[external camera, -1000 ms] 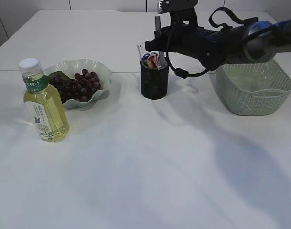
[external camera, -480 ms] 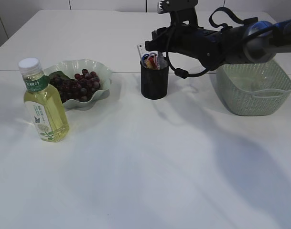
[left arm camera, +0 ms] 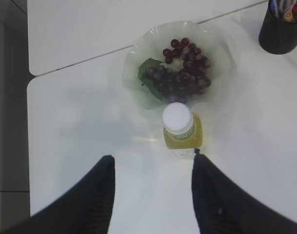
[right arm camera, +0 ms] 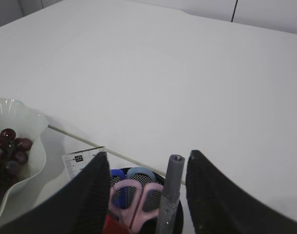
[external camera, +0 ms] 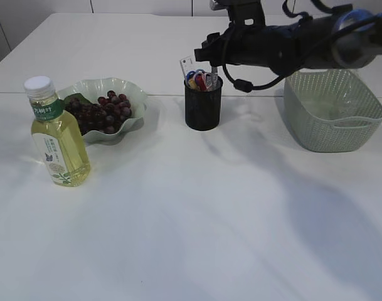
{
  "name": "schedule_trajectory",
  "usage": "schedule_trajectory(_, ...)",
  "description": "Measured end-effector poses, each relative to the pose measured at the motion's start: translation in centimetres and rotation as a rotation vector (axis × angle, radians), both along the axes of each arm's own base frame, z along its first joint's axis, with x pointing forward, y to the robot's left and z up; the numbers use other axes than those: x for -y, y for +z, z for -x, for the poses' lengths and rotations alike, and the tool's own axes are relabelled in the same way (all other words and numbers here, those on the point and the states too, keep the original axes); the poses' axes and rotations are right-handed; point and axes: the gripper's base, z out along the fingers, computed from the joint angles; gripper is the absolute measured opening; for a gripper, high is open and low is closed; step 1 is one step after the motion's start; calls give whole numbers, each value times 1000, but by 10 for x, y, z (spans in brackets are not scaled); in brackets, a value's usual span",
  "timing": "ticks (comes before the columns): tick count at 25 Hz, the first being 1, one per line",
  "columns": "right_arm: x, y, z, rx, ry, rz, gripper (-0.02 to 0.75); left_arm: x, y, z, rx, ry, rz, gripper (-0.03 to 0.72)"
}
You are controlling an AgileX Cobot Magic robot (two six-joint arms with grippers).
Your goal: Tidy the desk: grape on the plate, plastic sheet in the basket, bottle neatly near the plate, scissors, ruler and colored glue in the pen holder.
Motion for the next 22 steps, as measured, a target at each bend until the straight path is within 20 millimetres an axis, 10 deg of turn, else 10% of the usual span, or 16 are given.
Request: schedule_trajectory(22,50,174,143,-449,-78,28,389,-9,22,25,90,6,102,439)
